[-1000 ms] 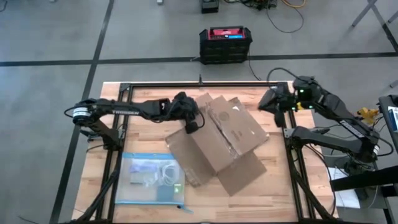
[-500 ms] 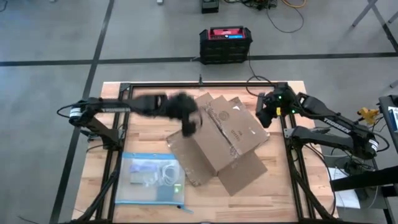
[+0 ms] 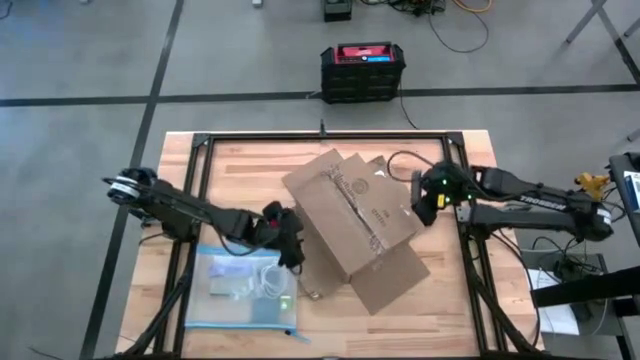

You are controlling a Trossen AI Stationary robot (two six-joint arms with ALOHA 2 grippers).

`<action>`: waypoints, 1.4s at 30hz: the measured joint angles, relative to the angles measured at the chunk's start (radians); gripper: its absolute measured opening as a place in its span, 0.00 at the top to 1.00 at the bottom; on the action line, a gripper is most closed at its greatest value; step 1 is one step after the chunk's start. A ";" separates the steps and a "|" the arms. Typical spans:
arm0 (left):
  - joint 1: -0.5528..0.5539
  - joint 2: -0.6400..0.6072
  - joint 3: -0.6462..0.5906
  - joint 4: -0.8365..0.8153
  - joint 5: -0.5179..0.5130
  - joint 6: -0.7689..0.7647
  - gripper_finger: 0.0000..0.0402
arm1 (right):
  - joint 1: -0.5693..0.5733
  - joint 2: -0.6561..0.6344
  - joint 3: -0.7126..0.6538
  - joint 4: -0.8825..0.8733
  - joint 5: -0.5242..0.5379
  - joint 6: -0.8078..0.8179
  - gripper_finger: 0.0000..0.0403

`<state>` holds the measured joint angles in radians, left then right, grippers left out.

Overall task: Unpack boxes
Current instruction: Break down the cardboard box until it is fully flat

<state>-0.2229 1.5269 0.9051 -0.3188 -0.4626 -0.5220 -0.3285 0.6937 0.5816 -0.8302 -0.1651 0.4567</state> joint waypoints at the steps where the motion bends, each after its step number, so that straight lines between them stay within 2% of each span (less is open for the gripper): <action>1: 0.032 0.000 -0.021 0.063 -0.001 0.049 0.49 | 0.044 0.000 0.000 0.000 0.009 0.034 0.88; 5: 0.174 -0.001 -0.068 0.219 0.001 0.268 0.54 | 0.243 0.002 0.008 0.003 0.092 0.181 0.88; 8: 0.282 -0.007 -0.064 0.213 0.001 0.379 0.57 | 0.393 0.001 0.017 0.016 0.156 0.290 0.88; 10: 0.330 -0.019 -0.044 0.156 0.045 0.400 0.58 | 0.480 0.001 0.020 0.011 0.203 0.356 0.88; 13: 0.341 -0.048 0.004 0.030 0.137 0.404 0.60 | 0.571 0.001 0.042 -0.048 0.280 0.432 0.88; 16: 0.295 -0.083 0.062 -0.100 0.156 0.381 0.61 | 0.619 0.002 0.101 -0.154 0.349 0.461 0.88; 18: 0.238 -0.109 0.096 -0.099 0.155 0.354 0.62 | 0.635 0.003 0.153 -0.219 0.404 0.457 0.88; 21: 0.129 -0.131 0.097 0.091 0.136 0.352 0.63 | 0.645 0.003 0.215 -0.219 0.478 0.357 0.88; 24: 0.054 -0.119 0.086 0.283 0.097 0.398 0.63 | 0.645 0.002 0.226 -0.139 0.480 0.204 0.88; 26: -0.024 -0.063 0.084 0.489 -0.005 0.496 0.62 | 0.645 0.012 0.202 0.025 0.447 -0.012 0.88; 28: -0.058 -0.018 0.080 0.568 -0.075 0.550 0.60 | 0.645 0.037 0.187 0.189 0.404 -0.136 0.88; 30: -0.077 0.029 0.083 0.647 -0.093 0.560 0.57 | 0.645 0.067 0.176 0.321 0.354 -0.249 0.88; 33: -0.087 0.086 0.085 0.703 -0.096 0.551 0.51 | 0.649 0.120 0.169 0.512 0.296 -0.367 0.88; 37: -0.107 0.148 0.108 0.703 -0.070 0.535 0.42 | 0.654 0.220 0.145 0.613 0.274 -0.453 0.88; 42: -0.122 0.228 0.162 0.703 -0.044 0.498 0.34 | 0.669 0.318 0.114 0.748 0.262 -0.477 0.88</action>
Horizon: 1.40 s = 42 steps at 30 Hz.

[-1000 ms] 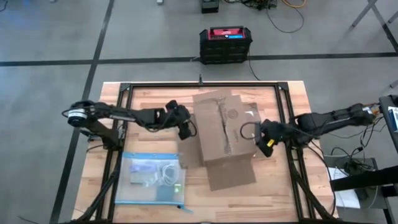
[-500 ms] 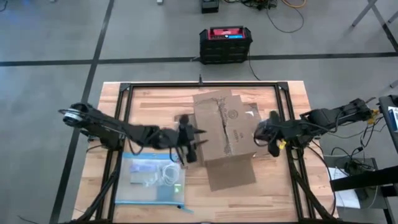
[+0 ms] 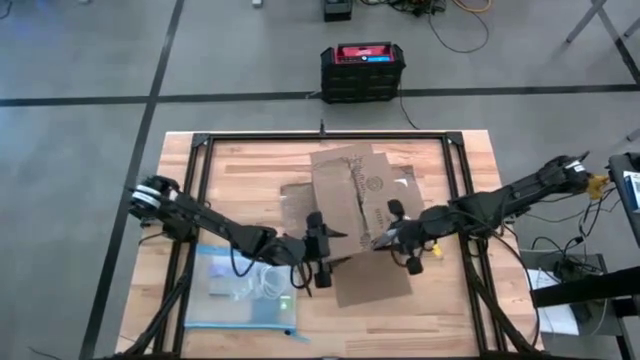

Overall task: Unpack boxes
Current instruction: Break down the cardboard box until it is fully flat

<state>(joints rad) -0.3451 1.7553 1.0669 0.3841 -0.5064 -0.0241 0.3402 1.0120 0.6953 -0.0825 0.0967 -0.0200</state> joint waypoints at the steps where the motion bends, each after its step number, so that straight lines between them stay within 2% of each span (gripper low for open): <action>1: -0.001 0.023 0.012 -0.005 0.000 -0.001 0.34 | 0.002 0.014 -0.002 0.020 -0.006 -0.002 0.88; 11: 0.003 0.147 0.113 -0.168 -0.011 -0.080 0.34 | 0.000 0.105 -0.017 0.075 -0.004 -0.073 0.88; 18: 0.003 0.149 0.100 -0.186 -0.018 -0.128 0.33 | -0.013 0.162 -0.040 0.165 -0.003 -0.090 0.88; 22: 0.001 0.143 0.094 -0.187 -0.017 -0.154 0.34 | -0.022 0.152 -0.055 0.215 -0.001 -0.099 0.88; 27: 0.001 0.143 0.093 -0.187 -0.012 -0.170 0.34 | -0.056 0.138 -0.070 0.257 -0.057 -0.099 0.88; 31: 0.001 0.143 0.091 -0.189 -0.011 -0.180 0.34 | -0.083 0.153 -0.077 0.262 -0.104 -0.074 0.88; 42: 0.002 0.144 0.089 -0.184 -0.008 -0.195 0.34 | -0.088 0.159 -0.097 0.284 -0.114 -0.056 0.88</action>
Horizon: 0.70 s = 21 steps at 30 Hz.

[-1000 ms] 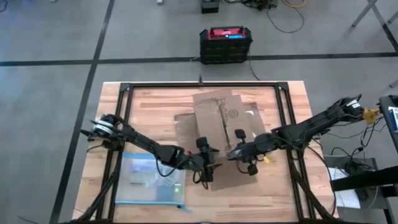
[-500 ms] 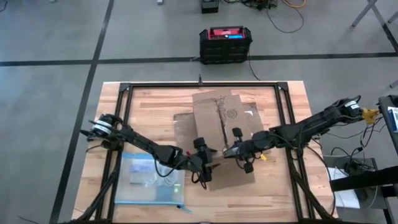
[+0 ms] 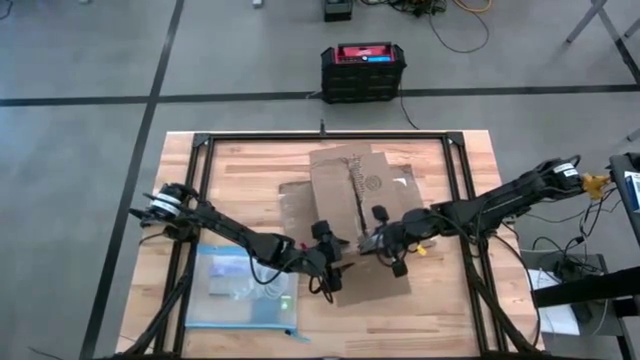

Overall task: Unpack boxes
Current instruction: Break down the cardboard box until it is fully flat

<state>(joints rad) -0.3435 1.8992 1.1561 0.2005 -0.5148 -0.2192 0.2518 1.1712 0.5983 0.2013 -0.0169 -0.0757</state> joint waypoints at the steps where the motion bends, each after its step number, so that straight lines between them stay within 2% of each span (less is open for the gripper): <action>1: 0.000 0.000 0.000 -0.001 0.000 0.000 0.34 | -0.001 -0.001 0.000 0.003 0.000 0.000 0.88; 15: -0.002 0.000 0.000 -0.005 0.000 0.017 0.35 | -0.012 0.001 -0.012 0.014 -0.001 0.005 0.88; 21: -0.003 0.000 0.001 -0.036 0.000 0.024 0.36 | -0.012 -0.030 -0.012 -0.037 0.000 0.009 0.88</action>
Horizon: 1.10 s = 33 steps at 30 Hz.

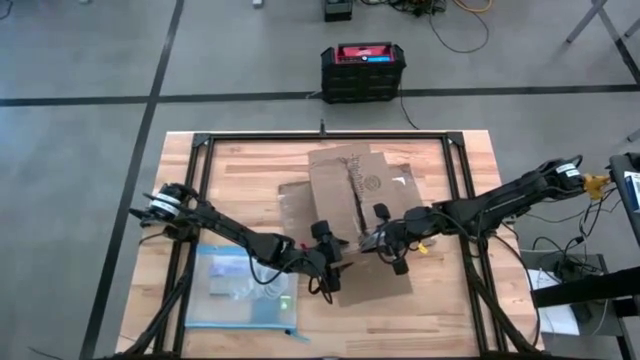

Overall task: Unpack boxes
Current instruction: Break down the cardboard box until it is fully flat

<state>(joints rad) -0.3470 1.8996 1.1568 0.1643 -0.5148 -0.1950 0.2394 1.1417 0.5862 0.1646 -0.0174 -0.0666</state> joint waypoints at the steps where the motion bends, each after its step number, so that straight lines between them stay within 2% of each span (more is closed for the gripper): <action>1: 0.000 0.000 0.000 0.000 0.000 0.000 0.36 | 0.000 -0.007 0.000 -0.013 0.000 0.000 0.88; 9: -0.001 0.010 -0.006 0.000 0.000 0.008 0.36 | -0.001 -0.045 -0.005 -0.046 -0.008 0.004 0.88; 16: -0.003 0.021 -0.007 -0.004 -0.007 0.018 0.40 | 0.000 -0.113 -0.007 -0.155 -0.017 0.000 0.88; 21: -0.003 0.018 -0.009 0.003 -0.007 0.029 0.44 | 0.000 -0.145 -0.007 -0.121 -0.016 -0.003 0.88; 27: -0.002 0.018 -0.009 0.009 -0.004 0.029 0.45 | -0.009 -0.074 -0.006 -0.004 -0.042 -0.031 0.88; 33: -0.003 0.018 -0.009 0.012 0.000 0.029 0.45 | -0.038 0.007 -0.006 0.035 -0.077 -0.031 0.88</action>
<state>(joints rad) -0.3500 1.9179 1.1477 0.1761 -0.5152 -0.1661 0.2019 1.1482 0.5804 0.1992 -0.0944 -0.0975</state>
